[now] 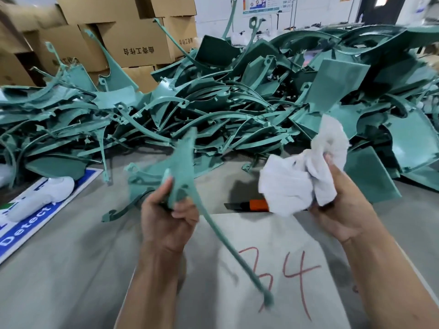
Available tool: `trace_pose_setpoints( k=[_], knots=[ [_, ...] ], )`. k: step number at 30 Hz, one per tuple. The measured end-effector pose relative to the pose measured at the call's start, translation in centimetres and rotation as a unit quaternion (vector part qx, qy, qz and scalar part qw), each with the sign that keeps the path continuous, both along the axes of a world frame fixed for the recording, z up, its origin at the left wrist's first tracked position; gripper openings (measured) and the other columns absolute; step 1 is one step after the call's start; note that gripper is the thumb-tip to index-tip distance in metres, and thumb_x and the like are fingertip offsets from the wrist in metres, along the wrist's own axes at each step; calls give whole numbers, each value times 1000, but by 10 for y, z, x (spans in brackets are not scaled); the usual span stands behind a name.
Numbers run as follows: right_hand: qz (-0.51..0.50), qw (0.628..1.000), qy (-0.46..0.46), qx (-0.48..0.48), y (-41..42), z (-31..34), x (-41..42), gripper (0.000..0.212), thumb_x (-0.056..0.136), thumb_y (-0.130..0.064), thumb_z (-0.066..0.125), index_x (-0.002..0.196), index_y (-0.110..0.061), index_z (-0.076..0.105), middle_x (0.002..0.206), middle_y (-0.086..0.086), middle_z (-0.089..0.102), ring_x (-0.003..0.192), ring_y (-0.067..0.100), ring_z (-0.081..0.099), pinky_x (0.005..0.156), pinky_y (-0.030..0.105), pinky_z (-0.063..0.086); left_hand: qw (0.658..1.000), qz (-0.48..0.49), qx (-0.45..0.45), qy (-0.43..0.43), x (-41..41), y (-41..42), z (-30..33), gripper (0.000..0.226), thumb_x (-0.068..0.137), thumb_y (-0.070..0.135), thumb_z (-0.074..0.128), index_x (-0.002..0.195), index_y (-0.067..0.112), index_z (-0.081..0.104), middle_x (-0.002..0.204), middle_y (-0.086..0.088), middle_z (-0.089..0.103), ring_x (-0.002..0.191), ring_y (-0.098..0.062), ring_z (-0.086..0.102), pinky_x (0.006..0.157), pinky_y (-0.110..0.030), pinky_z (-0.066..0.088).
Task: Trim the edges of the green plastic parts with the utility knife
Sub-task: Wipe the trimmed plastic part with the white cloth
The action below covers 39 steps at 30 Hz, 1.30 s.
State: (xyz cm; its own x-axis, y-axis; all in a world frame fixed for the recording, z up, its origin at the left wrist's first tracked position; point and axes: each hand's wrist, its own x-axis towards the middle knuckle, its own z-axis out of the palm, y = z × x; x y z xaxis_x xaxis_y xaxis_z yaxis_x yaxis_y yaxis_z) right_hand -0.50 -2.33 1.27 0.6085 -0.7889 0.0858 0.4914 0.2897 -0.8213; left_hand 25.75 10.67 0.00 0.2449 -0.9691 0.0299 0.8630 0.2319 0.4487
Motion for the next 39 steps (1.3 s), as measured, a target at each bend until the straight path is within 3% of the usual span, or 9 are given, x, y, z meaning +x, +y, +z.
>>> trace_pose_setpoints(
  k=[4, 7, 12, 15, 18, 24, 29, 34, 39],
  knots=[
    [0, 995, 76, 67, 17, 1, 26, 54, 87, -70, 58, 84, -21, 81, 69, 7, 66, 51, 16, 60, 47, 22, 50, 968, -78, 114, -210, -30, -8, 1, 47, 49, 21, 93, 86, 0, 74, 65, -16, 65, 28, -16, 48, 27, -14, 33],
    [-33, 984, 159, 72, 23, -2, 36, 61, 84, -79, 57, 67, -25, 78, 60, 6, 59, 42, 16, 50, 40, 20, 40, 934, -95, 204, -276, -43, -15, 2, 35, 58, 18, 81, 88, 2, 73, 70, -18, 66, 33, -20, 50, 31, -16, 33],
    [-94, 957, 269, 53, 19, 0, 42, 48, 95, -55, 68, 70, -15, 78, 56, 7, 65, 39, 18, 55, 39, 20, 41, 911, -126, 238, -313, -51, -19, 2, 32, 71, 11, 73, 101, 0, 75, 96, -22, 76, 69, -32, 74, 52, -34, 60],
    [-141, 952, 261, 76, 17, -1, 47, 29, 94, -31, 75, 96, -2, 78, 74, 13, 77, 55, 21, 71, 44, 23, 51, 930, -52, 218, -290, -59, -25, -2, 38, 71, 6, 70, 107, -3, 74, 108, -26, 74, 86, -35, 74, 68, -41, 63],
    [-157, 953, 241, 95, 19, -2, 54, 24, 93, -25, 76, 92, -1, 73, 70, 13, 75, 53, 22, 70, 46, 27, 53, 946, 2, 227, -232, -60, -30, -3, 44, 63, 4, 68, 106, -4, 74, 112, -25, 74, 93, -37, 72, 91, -49, 58],
    [-175, 934, 312, 5, 18, -3, 57, 34, 91, -41, 71, 77, -11, 69, 71, 11, 61, 62, 22, 54, 61, 36, 41, 953, -1, 235, -190, -55, -25, 2, 37, 63, 2, 67, 100, -1, 73, 98, -18, 78, 72, -28, 76, 52, -31, 60],
    [-155, 902, 378, -141, 31, -8, 62, 45, 95, -40, 69, 71, -2, 66, 49, -2, 54, 43, 12, 44, 41, 22, 30, 940, 48, 294, -167, -49, -26, 5, 54, 66, 9, 70, 120, 4, 70, 99, -11, 78, 68, -25, 73, 48, -30, 56],
    [-98, 853, 423, -289, 36, -4, 66, 51, 99, -41, 63, 53, -20, 55, 43, -8, 42, 40, 7, 36, 41, 19, 27, 937, 82, 322, -106, -36, -26, 5, 39, 90, 10, 62, 129, 5, 66, 109, -14, 75, 80, -28, 69, 59, -35, 59],
    [-24, 844, 426, -324, 32, 0, 50, 57, 99, -45, 65, 53, -17, 45, 46, -5, 42, 40, 13, 42, 42, 25, 33, 949, 97, 296, -51, -29, -24, 7, 39, 94, 2, 60, 133, 0, 63, 125, -19, 71, 110, -36, 69, 86, -47, 60]
  ],
)
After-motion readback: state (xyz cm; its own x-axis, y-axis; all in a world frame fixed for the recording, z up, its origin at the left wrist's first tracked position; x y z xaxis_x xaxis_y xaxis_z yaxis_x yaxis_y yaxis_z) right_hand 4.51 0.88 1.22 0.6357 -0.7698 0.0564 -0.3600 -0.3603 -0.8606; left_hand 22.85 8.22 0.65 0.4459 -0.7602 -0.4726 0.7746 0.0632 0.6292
